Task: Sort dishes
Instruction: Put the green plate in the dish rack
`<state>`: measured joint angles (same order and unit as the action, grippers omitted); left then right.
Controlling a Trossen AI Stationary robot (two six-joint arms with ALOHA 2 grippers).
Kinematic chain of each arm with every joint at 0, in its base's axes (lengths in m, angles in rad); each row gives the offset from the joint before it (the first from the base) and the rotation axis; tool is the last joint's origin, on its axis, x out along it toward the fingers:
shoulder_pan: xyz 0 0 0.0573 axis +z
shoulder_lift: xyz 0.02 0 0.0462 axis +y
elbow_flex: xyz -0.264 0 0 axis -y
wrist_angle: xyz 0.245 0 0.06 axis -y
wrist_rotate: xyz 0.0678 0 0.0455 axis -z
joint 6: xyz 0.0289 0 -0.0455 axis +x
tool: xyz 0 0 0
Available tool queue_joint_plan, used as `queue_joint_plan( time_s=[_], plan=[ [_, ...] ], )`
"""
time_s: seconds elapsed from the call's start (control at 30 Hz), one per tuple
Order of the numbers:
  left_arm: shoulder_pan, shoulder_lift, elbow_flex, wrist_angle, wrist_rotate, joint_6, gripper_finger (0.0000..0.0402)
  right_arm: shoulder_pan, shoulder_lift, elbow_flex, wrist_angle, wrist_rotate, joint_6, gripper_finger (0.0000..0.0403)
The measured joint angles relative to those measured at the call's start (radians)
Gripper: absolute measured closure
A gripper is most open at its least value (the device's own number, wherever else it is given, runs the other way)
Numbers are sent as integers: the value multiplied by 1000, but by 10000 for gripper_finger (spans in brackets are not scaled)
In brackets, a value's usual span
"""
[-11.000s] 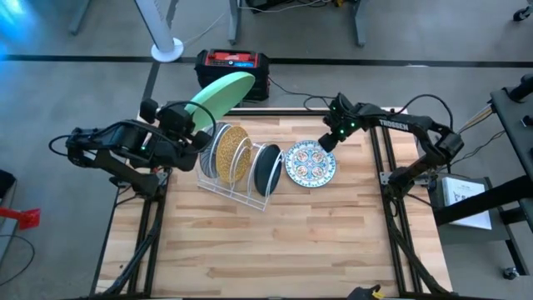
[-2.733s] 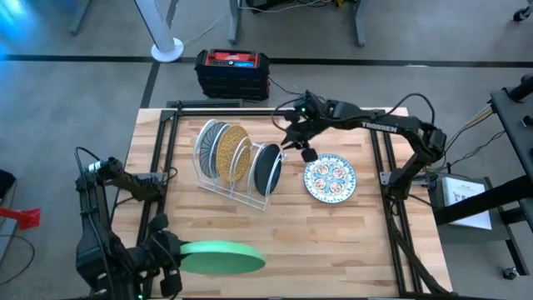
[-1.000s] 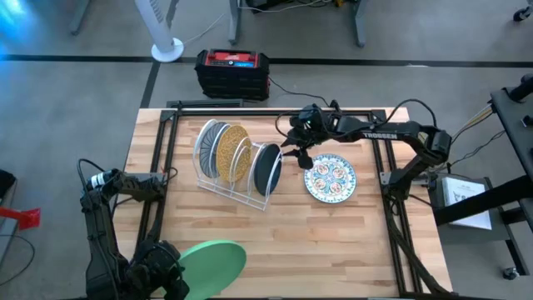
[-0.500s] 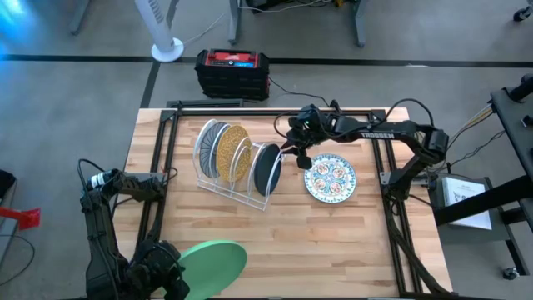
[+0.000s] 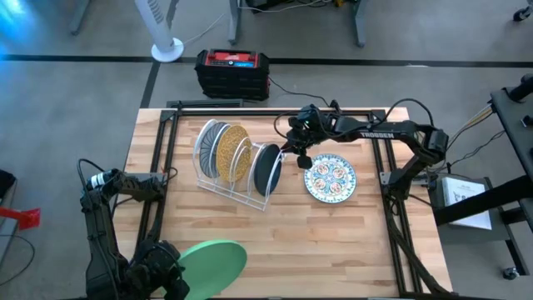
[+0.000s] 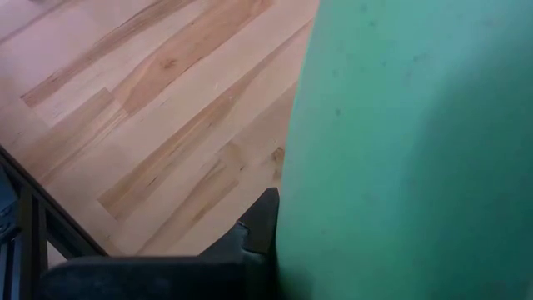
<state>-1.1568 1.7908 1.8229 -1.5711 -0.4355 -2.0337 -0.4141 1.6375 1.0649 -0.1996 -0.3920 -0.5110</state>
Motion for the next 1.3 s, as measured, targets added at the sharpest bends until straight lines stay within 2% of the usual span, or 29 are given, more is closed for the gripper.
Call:
queue_joint_plan(
  time_s=[0.87,1.13,1.3],
  plan=[
    [0,0,0,0,0,-22,358,-108,1,-2,-83,31,-99,380],
    [0,0,0,0,0,-26,358,-109,-12,-2,-83,-6,-59,348],
    [0,0,0,0,0,-26,358,-107,-14,-2,-79,-100,-36,321]
  ],
)
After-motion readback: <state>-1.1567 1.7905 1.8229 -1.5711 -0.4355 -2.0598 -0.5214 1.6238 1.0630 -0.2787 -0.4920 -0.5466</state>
